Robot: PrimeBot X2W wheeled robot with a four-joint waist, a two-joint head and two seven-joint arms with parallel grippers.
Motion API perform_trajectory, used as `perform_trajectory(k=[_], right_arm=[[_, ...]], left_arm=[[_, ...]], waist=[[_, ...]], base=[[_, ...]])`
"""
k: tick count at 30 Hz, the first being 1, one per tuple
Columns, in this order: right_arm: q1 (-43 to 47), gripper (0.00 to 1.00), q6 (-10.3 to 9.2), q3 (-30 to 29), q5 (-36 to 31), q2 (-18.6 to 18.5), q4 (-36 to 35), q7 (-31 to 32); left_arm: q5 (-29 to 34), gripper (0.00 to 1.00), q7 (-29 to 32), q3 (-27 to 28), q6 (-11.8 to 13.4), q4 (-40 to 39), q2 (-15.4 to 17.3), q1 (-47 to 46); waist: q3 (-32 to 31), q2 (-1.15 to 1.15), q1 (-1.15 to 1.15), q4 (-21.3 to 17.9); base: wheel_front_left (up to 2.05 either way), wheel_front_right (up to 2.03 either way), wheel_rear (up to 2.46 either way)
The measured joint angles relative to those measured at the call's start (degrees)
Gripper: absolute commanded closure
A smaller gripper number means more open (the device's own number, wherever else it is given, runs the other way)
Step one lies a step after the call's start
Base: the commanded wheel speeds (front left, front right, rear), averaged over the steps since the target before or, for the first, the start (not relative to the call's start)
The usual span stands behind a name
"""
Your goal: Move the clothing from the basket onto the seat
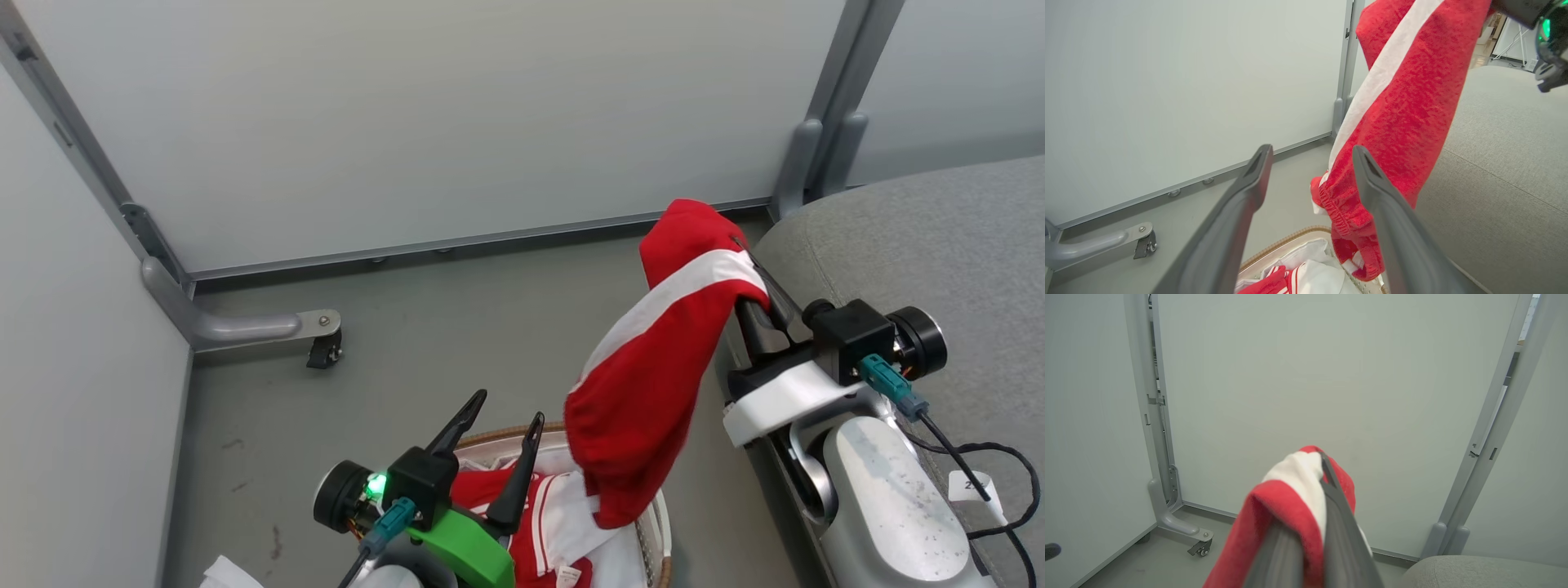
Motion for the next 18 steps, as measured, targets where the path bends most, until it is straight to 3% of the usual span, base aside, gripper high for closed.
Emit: perform_trajectory(k=[7,18], right_arm=[[-1.68,1.00,0.01,-0.80,-1.32,-0.04,-0.44,0.00],[-2.95,1.00,0.01,-1.99,-1.82,-1.31,-0.53,0.00]], left_arm=[[0.15,0.00,0.00,-0.08,-0.05,-0.49,-0.19,0.98],[-0.14,0.00,0.00,-0.69,-0.09,-1.16,-0.29,0.70]], waist=[[0.52,0.00,0.00,-3.64],[2.30,0.00,0.00,-12.93]], base=[[0.00,0.00,0.00],[0.00,0.00,0.00]])
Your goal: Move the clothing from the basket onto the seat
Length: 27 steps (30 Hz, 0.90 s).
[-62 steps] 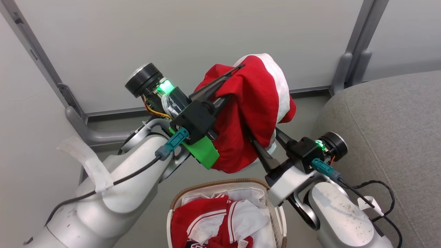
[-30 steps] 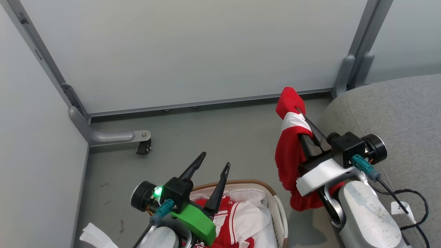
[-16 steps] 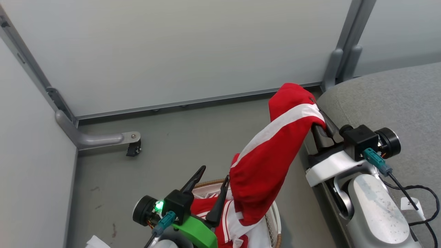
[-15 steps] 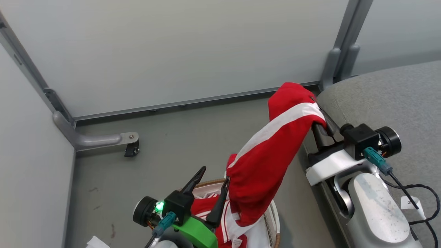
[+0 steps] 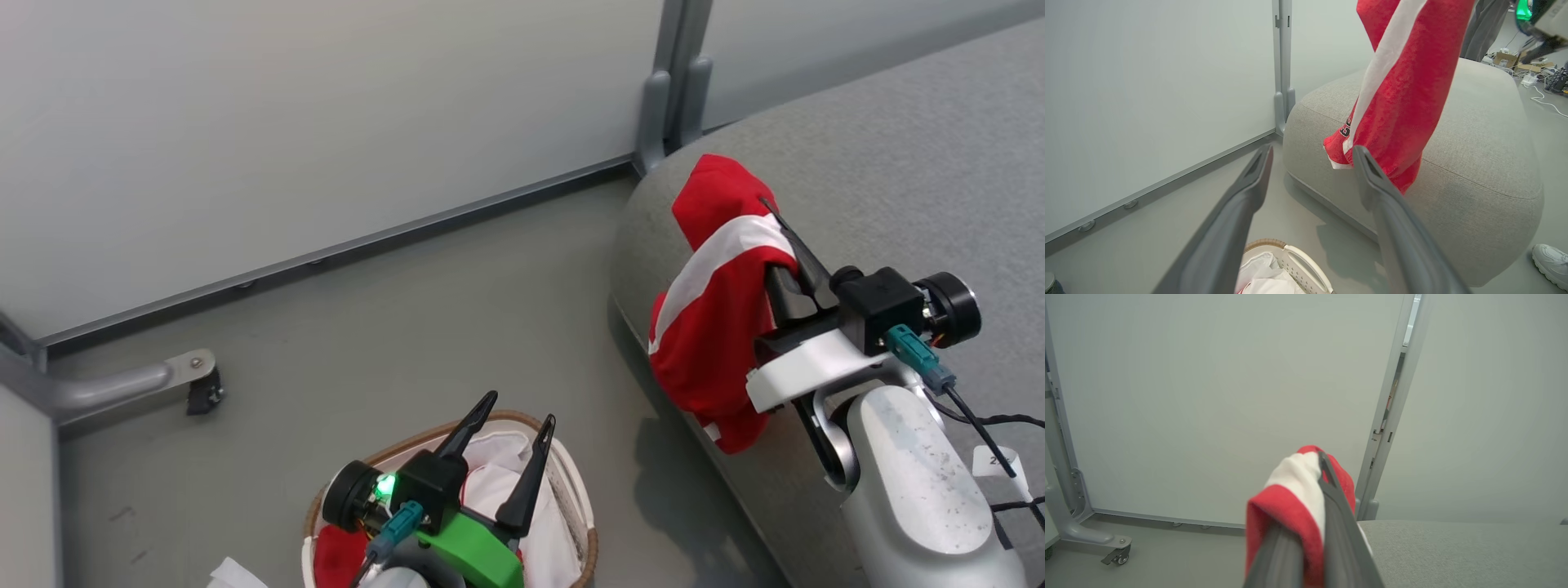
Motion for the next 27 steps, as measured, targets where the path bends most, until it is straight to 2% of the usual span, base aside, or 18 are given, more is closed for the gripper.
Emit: perform_trajectory(k=[8,17,21,27], right_arm=[[-1.03,1.00,0.00,-2.78,-0.09,-0.92,-0.13,0.00],[-7.27,1.00,0.00,-5.16,0.34,-1.69,0.26,0.01],[-14.57,1.00,0.01,-6.94,0.33,-3.92,0.32,0.00],[-27.53,1.00,0.01,-10.39,0.40,-10.22,2.02,0.00]], left_arm=[[1.11,0.00,0.00,-0.74,0.00,0.65,-0.09,-2.37],[2.55,0.00,0.00,-1.21,0.00,0.96,0.53,-5.67],[3.53,0.00,0.00,-1.42,0.00,0.54,1.83,-7.47],[4.55,0.00,0.00,-1.77,0.00,-0.04,3.39,-10.68]], waist=[[3.29,0.00,0.00,-5.94],[9.40,0.00,0.00,-7.99],[12.56,0.00,0.00,-7.92],[17.91,0.00,0.00,-7.13]], base=[[0.00,0.00,0.00],[0.00,0.00,0.00],[0.00,0.00,0.00],[0.00,0.00,0.00]])
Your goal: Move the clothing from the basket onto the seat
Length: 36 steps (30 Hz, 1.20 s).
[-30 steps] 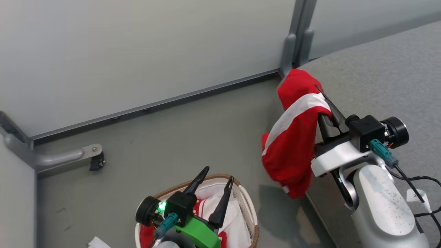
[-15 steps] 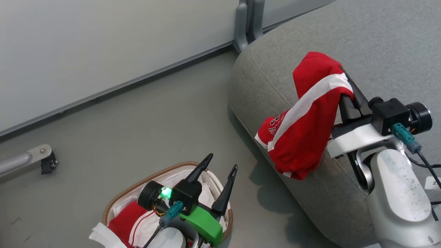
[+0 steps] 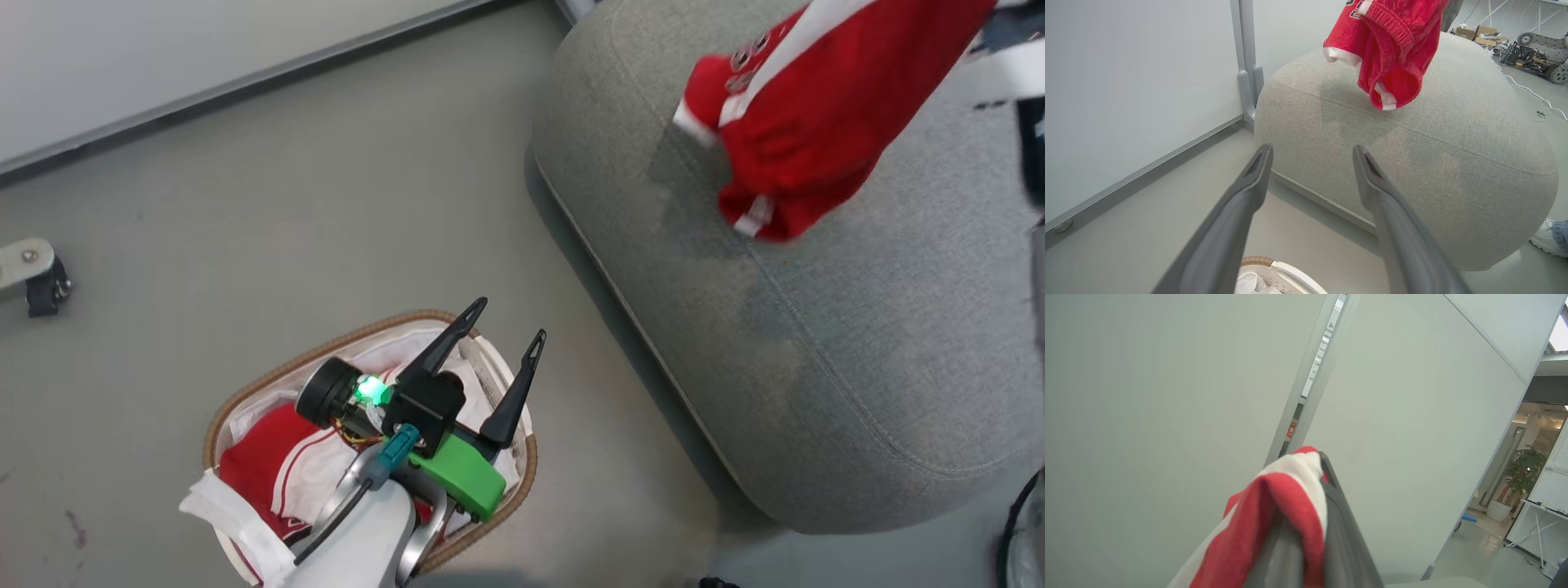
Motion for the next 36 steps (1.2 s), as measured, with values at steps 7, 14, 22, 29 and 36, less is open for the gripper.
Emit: perform_trajectory(k=[7,14,22,29,36], right_arm=[[-12.43,1.00,-0.01,-4.38,-0.09,-7.08,3.19,0.00],[-17.28,1.00,0.00,-6.39,0.54,-10.15,11.31,-0.08],[-11.49,1.00,0.00,-12.38,-0.27,-9.91,19.28,-0.08],[-4.31,1.00,0.00,-16.42,-1.16,-7.11,23.39,-0.08],[-0.22,0.30,0.00,-19.41,-2.46,-3.54,24.26,-0.08]], left_arm=[[0.93,0.00,0.00,-0.47,0.00,-0.87,0.54,-3.61],[1.60,0.00,0.00,-1.21,0.00,-0.93,1.22,-6.70],[2.67,0.00,0.00,-1.23,0.00,-0.99,1.88,-9.03],[2.96,0.00,0.00,-0.58,0.00,-0.85,2.85,-8.90],[2.96,0.00,0.00,-0.45,0.00,-0.38,2.99,-8.39]], waist=[[6.44,0.00,0.00,1.48],[12.89,0.00,0.00,3.19],[18.67,0.00,0.01,5.68],[20.95,0.00,0.01,7.32],[20.35,0.00,0.00,6.83]], base=[[0.00,0.00,0.00],[0.00,0.00,0.00],[0.00,0.00,0.00],[0.00,0.00,0.00],[0.00,0.00,0.00]])
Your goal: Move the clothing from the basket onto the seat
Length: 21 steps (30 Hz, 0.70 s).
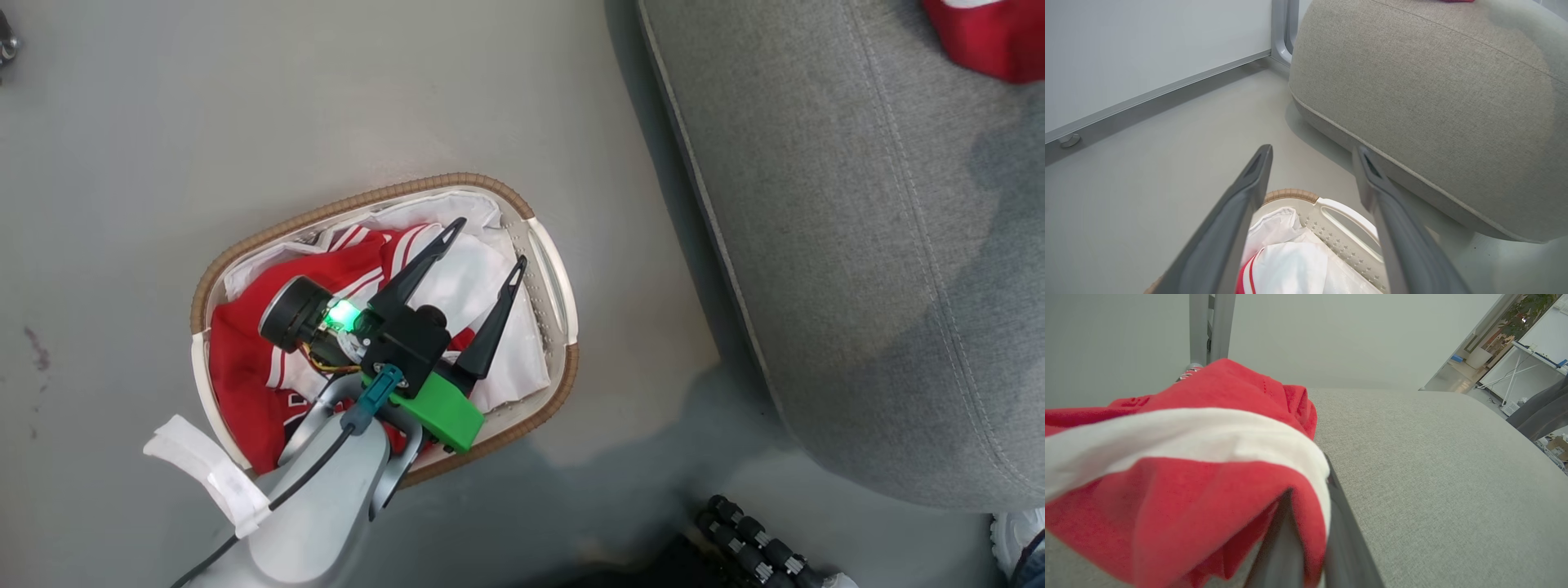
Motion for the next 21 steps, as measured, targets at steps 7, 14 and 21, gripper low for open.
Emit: perform_trajectory(k=[7,14,21], right_arm=[[5.34,0.00,0.00,-0.55,-0.22,0.30,-0.89,0.00],[12.98,0.00,0.00,-0.65,-1.97,1.41,-4.52,0.00],[16.58,0.00,0.00,2.18,-2.68,0.66,-6.91,0.00]], left_arm=[[-0.16,0.00,0.00,0.51,0.00,0.02,-0.76,0.51],[-0.66,0.00,0.00,2.68,0.00,-0.23,-1.47,2.37],[-2.09,0.00,0.00,4.83,0.00,-0.47,-3.01,4.77]], waist=[[-2.38,0.00,0.00,-0.03],[-6.34,0.00,-0.01,0.54],[-11.26,0.00,-0.01,1.35]], base=[[0.00,0.00,0.00],[0.00,0.00,0.00],[0.00,0.00,0.00]])
